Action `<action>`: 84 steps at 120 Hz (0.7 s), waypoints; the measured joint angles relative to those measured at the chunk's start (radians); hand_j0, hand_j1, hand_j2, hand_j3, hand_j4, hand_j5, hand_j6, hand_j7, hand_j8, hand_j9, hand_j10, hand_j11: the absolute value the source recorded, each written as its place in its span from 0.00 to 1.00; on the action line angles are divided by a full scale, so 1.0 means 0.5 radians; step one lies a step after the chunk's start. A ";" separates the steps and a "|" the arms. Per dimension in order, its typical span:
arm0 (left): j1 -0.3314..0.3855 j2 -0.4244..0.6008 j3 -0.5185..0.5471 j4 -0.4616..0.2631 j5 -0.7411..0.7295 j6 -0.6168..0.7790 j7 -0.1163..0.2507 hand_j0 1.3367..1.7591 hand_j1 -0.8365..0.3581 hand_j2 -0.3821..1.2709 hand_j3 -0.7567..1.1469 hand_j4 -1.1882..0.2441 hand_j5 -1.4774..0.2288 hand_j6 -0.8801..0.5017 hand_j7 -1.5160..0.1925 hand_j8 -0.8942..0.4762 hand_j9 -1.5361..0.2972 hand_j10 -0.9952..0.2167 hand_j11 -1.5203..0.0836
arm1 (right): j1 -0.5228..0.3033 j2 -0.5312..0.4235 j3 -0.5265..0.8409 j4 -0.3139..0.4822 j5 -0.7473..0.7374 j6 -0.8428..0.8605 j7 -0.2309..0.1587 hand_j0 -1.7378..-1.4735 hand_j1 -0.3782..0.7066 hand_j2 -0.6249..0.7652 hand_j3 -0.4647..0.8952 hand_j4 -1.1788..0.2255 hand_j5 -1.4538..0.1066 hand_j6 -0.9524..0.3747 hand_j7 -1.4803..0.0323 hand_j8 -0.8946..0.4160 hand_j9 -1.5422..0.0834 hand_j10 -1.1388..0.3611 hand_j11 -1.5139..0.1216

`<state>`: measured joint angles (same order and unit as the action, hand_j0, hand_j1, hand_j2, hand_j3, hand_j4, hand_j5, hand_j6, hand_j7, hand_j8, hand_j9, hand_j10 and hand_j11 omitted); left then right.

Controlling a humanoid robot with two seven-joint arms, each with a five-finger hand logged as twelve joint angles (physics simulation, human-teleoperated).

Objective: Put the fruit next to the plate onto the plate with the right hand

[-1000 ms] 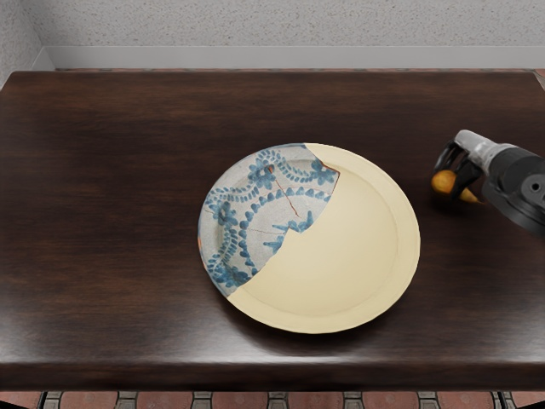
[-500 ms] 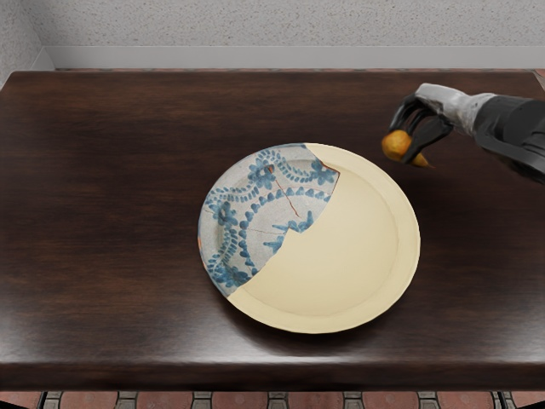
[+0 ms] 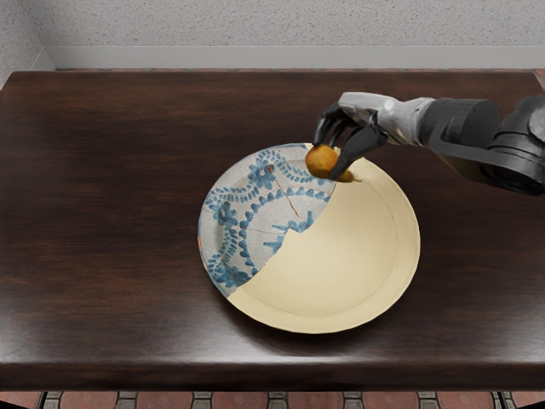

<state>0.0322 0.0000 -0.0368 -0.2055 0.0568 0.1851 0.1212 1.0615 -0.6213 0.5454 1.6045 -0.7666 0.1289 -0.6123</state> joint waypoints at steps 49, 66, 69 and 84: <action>0.000 0.000 0.000 0.000 0.000 0.000 0.000 0.76 0.99 0.23 0.40 0.83 0.86 0.63 0.88 0.65 0.84 0.82 0.94 | -0.149 0.244 0.050 -0.019 0.051 0.022 0.002 0.30 0.41 0.65 0.34 0.55 0.56 0.54 0.62 0.48 0.60 0.48 0.58; 0.000 0.000 0.000 0.000 0.000 0.000 0.000 0.76 0.99 0.23 0.40 0.83 0.86 0.63 0.88 0.65 0.84 0.82 0.94 | -0.209 0.234 0.326 -0.028 0.434 0.332 0.003 0.30 0.23 0.55 0.34 0.69 0.74 0.62 0.79 0.58 0.77 0.61 0.75; 0.000 0.000 0.000 0.000 0.000 0.000 0.000 0.76 0.99 0.23 0.40 0.83 0.86 0.63 0.88 0.65 0.84 0.82 0.94 | -0.234 0.237 0.384 -0.028 0.513 0.411 0.003 0.30 0.21 0.54 0.34 0.70 0.76 0.63 0.81 0.59 0.79 0.63 0.77; 0.000 0.000 0.000 0.000 0.000 0.000 0.000 0.76 0.99 0.23 0.40 0.83 0.86 0.63 0.88 0.65 0.84 0.82 0.94 | -0.412 0.263 0.636 -0.030 0.825 0.774 0.003 0.30 0.14 0.50 0.34 0.76 0.83 0.66 0.88 0.62 0.85 0.68 0.83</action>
<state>0.0322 0.0000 -0.0369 -0.2056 0.0568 0.1851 0.1212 0.8554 -0.4896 0.8634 1.5896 -0.3541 0.5160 -0.6109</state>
